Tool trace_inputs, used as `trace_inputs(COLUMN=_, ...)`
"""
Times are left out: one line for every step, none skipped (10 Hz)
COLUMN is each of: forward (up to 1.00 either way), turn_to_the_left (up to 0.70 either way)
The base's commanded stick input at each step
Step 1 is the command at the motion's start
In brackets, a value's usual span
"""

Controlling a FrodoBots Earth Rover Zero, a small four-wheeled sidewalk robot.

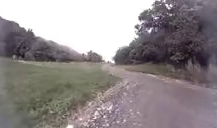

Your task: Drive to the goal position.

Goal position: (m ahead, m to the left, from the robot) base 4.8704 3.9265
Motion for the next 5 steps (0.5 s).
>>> trace_inputs(forward=0.85, turn_to_the_left=0.00)
trace_inputs(forward=0.85, turn_to_the_left=0.00)
trace_inputs(forward=0.85, turn_to_the_left=0.00)
trace_inputs(forward=0.85, turn_to_the_left=0.00)
trace_inputs(forward=0.85, turn_to_the_left=0.00)
